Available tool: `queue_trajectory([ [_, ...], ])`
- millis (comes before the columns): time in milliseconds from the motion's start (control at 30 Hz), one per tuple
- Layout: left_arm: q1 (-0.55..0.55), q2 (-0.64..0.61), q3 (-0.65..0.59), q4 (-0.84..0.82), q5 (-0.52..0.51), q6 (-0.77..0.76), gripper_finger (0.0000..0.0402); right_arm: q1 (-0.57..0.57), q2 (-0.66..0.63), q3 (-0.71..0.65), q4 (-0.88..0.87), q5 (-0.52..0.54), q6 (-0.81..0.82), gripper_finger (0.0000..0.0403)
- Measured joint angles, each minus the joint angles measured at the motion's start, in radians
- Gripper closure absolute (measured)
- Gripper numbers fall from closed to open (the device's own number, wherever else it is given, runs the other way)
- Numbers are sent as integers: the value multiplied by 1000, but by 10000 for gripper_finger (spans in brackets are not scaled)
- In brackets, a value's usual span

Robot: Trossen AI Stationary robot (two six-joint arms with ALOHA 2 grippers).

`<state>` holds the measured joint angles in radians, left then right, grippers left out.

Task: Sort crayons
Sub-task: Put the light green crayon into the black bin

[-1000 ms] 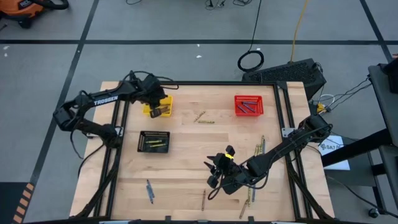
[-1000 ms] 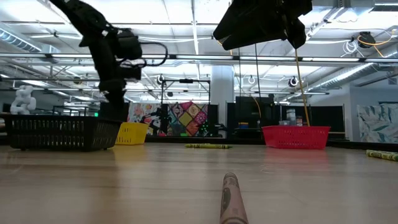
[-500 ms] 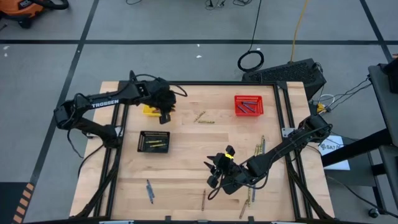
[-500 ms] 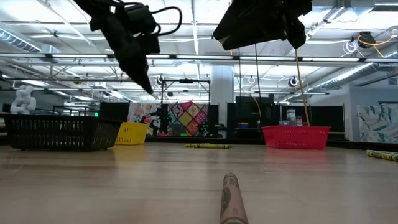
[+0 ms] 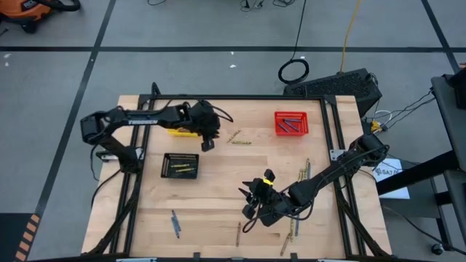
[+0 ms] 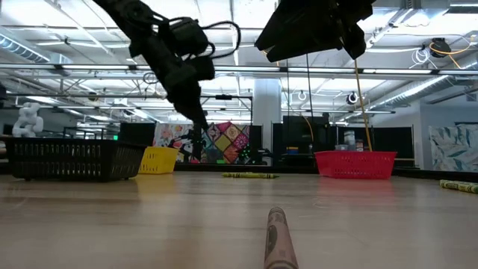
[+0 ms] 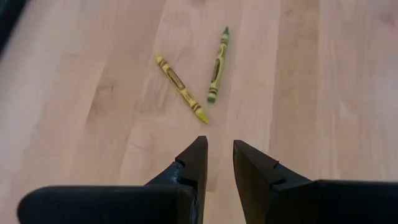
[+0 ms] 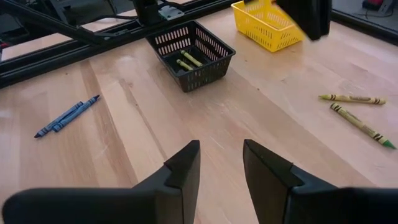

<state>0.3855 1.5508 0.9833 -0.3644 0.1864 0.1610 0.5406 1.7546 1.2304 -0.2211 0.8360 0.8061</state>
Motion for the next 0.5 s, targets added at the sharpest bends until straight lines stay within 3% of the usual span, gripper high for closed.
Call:
queue_trajectory([
  [267, 0, 125, 11, 71, 45, -2, 326, -4, 0, 0, -3, 0, -7, 293],
  [500, -2, 208, 124, 70, 55, -2, 326, -4, 0, 0, -40, 0, -7, 293],
])
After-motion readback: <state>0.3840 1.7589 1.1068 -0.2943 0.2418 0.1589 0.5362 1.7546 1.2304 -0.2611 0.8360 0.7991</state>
